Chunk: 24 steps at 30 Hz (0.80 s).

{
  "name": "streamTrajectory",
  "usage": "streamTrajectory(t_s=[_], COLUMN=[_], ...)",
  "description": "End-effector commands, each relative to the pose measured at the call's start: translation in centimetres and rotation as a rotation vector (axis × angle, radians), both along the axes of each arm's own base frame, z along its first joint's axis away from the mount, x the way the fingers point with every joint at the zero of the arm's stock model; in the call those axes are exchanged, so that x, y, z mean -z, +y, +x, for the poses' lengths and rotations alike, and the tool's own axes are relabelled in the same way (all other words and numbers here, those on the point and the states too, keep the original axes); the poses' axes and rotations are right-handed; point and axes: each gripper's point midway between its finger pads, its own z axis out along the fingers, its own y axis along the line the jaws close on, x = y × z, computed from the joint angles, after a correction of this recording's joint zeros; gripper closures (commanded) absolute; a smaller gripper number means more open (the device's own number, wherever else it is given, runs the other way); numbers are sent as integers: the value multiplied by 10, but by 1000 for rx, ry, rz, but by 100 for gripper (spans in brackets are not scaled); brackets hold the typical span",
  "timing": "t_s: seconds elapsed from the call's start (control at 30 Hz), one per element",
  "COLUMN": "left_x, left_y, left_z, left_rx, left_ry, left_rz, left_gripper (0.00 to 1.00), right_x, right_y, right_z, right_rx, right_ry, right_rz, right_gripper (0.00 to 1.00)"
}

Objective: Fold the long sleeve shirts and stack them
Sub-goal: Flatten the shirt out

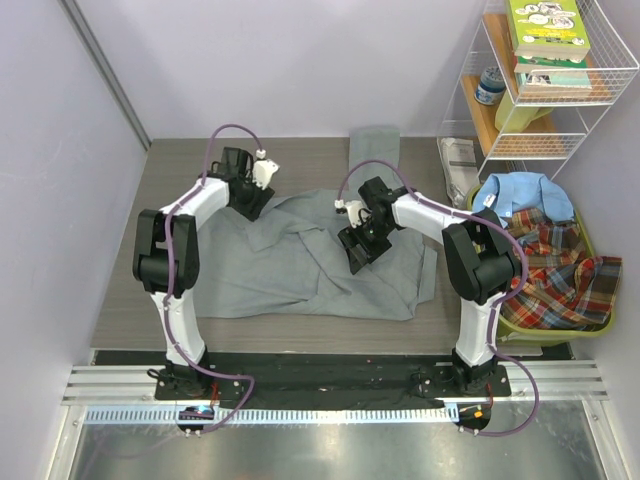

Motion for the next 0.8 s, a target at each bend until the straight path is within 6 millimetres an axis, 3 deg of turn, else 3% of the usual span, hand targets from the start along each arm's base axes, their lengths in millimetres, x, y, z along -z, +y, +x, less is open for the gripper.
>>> streamTrajectory(t_s=[0.0, 0.37, 0.4, 0.6, 0.77], left_x=[-16, -15, -9, -16, -35], left_y=[-22, -60, -55, -38, -20], left_z=[-4, 17, 20, 46, 68], left_rx=[21, 30, 10, -67, -94], left_ry=[-5, -129, -126, -214, -328], left_rz=[-93, -9, 19, 128, 236], left_gripper=[36, 30, 30, 33, 34], right_x=[22, 27, 28, 32, 33], right_y=[-12, -16, -16, -18, -19], right_z=[-8, -8, -8, -11, -10], right_rx=[-24, -23, -24, -33, -38], right_ry=[36, 43, 45, 58, 57], right_rz=[-64, -86, -87, -95, -101], right_gripper=[29, 29, 29, 29, 29])
